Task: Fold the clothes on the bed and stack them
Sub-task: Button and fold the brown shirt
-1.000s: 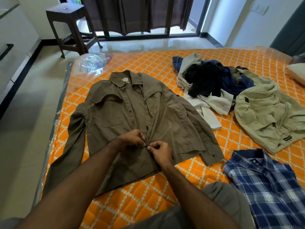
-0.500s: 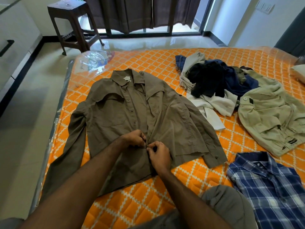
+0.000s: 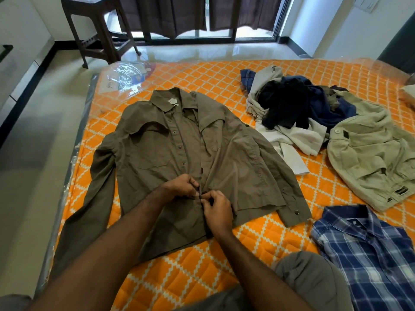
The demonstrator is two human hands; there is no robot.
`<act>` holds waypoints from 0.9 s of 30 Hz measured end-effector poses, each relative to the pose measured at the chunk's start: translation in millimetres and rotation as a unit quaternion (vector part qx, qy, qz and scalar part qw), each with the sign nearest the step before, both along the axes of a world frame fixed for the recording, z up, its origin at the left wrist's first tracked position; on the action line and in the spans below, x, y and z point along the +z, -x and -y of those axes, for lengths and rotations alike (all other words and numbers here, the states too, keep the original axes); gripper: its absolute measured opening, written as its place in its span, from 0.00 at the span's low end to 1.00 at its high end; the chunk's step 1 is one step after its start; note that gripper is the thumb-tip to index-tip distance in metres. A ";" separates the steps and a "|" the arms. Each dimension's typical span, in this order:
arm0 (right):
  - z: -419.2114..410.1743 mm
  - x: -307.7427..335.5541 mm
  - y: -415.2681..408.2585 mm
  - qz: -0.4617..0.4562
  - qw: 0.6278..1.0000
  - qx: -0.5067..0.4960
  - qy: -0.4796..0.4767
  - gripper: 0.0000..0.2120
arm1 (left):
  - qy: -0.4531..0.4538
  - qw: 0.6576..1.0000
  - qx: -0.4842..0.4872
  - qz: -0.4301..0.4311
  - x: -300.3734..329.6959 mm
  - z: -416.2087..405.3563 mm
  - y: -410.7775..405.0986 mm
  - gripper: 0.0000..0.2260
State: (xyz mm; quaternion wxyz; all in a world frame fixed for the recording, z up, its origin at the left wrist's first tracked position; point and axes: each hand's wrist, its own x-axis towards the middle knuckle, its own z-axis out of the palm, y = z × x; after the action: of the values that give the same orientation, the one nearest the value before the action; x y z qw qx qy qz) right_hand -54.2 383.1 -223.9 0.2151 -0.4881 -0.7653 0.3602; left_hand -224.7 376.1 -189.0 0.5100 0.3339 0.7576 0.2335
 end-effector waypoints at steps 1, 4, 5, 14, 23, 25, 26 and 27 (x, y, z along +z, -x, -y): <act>1.2 -2.1 0.9 0.012 1.000 0.003 -0.013 0.02 | 0.004 1.000 0.007 -0.001 -1.6 -0.6 0.3 0.11; 4.4 -8.9 4.1 0.016 1.000 -0.011 -0.022 0.02 | 0.013 1.000 0.012 -0.003 -8.2 -3.4 0.5 0.12; 5.2 -9.6 4.8 0.000 1.000 -0.025 -0.005 0.03 | 0.015 1.000 0.013 -0.004 -10.7 -3.7 0.8 0.12; 2.7 -2.9 6.5 -0.086 0.984 -0.097 0.125 0.04 | -0.025 0.998 0.053 0.019 -24.2 6.2 1.4 0.13; 5.3 -3.5 -0.2 0.044 0.999 0.030 -0.006 0.05 | -0.053 0.999 -0.001 0.010 -13.4 13.6 -2.5 0.13; -2.3 0.9 -8.8 0.050 0.995 0.087 0.002 0.08 | -0.086 0.995 -0.051 -0.009 -6.7 21.5 -0.9 0.17; -6.6 3.1 -13.7 0.056 0.991 0.121 0.005 0.10 | -0.112 0.990 -0.082 -0.040 -3.6 25.8 -0.7 0.20; -10.4 5.6 -18.3 0.063 0.986 0.156 0.007 0.11 | -0.147 0.980 -0.103 -0.081 -2.4 30.8 -1.7 0.23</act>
State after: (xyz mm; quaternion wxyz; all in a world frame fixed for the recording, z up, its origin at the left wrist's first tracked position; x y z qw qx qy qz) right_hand -35.9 393.5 -218.3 0.1037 -0.3857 -0.8416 0.3637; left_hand -223.0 345.3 -191.5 0.4136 0.4991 0.7154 0.2610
